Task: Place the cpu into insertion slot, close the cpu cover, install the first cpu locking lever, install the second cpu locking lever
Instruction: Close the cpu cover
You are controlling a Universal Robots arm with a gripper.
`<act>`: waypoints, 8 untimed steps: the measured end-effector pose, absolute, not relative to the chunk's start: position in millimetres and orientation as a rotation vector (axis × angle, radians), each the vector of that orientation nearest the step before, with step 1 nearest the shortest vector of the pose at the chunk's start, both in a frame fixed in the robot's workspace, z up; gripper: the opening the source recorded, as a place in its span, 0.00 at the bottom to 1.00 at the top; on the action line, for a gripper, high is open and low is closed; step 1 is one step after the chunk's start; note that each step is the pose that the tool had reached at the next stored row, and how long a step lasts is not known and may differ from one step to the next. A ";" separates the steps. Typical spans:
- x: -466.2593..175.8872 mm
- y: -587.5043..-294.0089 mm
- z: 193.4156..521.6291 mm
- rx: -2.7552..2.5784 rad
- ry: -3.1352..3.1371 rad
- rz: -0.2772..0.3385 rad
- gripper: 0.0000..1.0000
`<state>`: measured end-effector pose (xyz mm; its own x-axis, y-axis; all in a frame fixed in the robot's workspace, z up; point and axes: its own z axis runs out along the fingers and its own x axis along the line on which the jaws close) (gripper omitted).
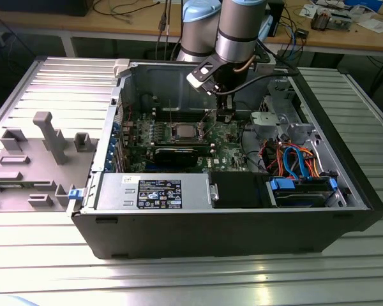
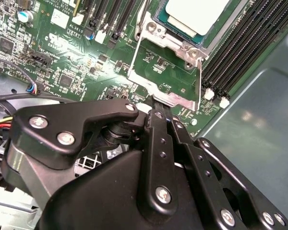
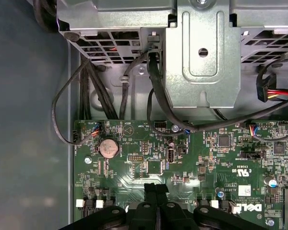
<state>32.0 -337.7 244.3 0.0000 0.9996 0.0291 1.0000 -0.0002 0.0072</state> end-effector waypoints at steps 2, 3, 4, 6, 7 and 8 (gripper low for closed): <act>31.2 -337.7 244.3 -2.210 -2.210 -0.040 0.11; 30.9 -337.7 244.3 -2.210 -2.210 -0.040 0.11; 30.6 -337.7 244.3 -2.210 -2.210 -0.040 0.11; 29.9 -337.7 244.3 -2.210 -2.210 -0.040 0.11; 29.6 -337.7 244.3 -2.210 -2.210 -0.040 0.11; 29.4 -337.7 244.3 -2.210 -2.210 -0.040 0.11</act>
